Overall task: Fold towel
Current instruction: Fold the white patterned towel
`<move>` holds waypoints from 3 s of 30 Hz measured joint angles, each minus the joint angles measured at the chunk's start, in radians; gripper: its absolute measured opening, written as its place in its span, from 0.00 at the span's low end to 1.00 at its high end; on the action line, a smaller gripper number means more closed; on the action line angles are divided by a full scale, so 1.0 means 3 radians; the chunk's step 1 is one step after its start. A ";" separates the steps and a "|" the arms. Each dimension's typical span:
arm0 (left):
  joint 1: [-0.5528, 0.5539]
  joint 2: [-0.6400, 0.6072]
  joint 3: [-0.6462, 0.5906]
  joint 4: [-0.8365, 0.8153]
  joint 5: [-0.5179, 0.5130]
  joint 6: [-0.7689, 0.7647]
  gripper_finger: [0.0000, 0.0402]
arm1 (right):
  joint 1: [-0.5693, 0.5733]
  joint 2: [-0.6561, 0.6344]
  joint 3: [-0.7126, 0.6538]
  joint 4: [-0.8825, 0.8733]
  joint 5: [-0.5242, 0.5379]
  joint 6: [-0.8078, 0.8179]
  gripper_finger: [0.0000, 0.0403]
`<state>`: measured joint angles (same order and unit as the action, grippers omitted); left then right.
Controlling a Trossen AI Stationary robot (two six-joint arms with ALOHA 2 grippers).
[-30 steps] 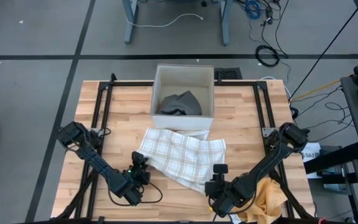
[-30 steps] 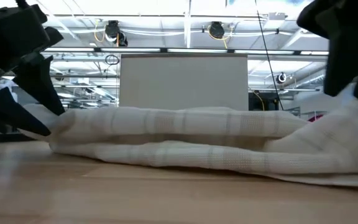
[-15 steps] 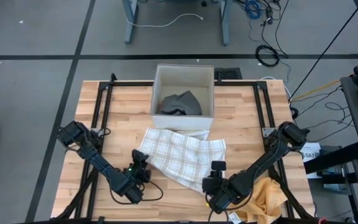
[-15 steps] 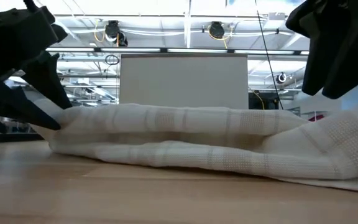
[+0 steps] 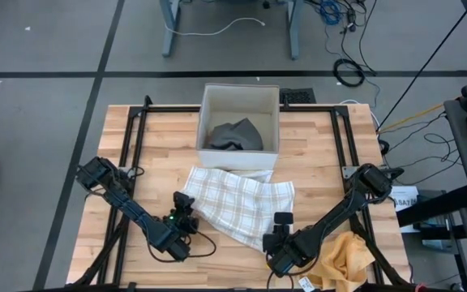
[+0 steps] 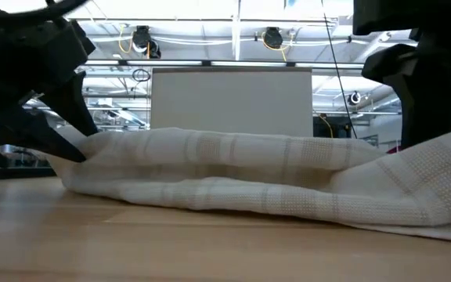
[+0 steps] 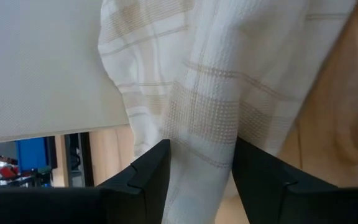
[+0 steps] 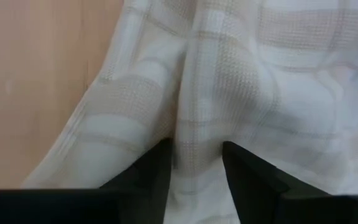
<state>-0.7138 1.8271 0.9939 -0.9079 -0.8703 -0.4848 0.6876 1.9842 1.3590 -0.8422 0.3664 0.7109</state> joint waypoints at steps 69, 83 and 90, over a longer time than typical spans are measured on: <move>-0.0090 -0.1283 0.2824 -0.1931 -0.1490 0.0935 0.01 | -0.0002 -0.1633 0.2191 -0.2063 0.1034 -0.1507 0.00; 0.0029 -0.1287 0.2854 -0.1579 -0.2333 0.1588 0.01 | 0.0031 -0.1637 0.2487 -0.1901 0.2226 -0.2146 0.00; 0.0497 -0.1287 0.2860 -0.1449 -0.2337 0.2034 0.01 | -0.0178 -0.1644 0.2675 -0.1946 0.2458 -0.2520 0.00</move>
<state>-0.5648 1.4410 1.8519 -1.3426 -1.5715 0.1255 0.6341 1.4910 2.1614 -1.4259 1.1039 -0.0450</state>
